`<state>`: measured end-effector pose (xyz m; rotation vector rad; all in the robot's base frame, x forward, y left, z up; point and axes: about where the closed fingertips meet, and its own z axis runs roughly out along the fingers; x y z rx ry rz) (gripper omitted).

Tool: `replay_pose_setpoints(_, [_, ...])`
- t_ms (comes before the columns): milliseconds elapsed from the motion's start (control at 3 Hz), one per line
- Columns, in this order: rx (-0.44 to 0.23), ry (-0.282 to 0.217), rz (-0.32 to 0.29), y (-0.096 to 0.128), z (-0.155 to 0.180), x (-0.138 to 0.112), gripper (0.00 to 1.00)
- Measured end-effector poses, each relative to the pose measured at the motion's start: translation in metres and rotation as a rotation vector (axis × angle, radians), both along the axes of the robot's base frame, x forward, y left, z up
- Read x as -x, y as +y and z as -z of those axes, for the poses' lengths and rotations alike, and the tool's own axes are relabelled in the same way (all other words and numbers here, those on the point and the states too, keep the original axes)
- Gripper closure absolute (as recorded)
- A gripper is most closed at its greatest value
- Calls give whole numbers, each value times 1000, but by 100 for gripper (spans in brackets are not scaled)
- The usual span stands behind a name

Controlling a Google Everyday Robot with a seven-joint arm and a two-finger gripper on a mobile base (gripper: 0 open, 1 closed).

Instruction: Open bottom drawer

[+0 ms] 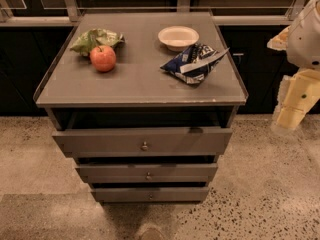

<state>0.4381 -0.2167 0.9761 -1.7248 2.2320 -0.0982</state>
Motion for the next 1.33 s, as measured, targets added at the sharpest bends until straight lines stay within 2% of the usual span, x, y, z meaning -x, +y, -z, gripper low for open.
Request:
replay_pose_setpoints(333, [0,0,0,0,0,0,0])
replay_pose_setpoints(667, [-21,-31,7,-1,8,-2,0])
replay_pose_setpoints(1000, [-129,-15,23,-1,63,5,0])
replay_pose_setpoints(1333, [-274,57,81,2,158,19,0])
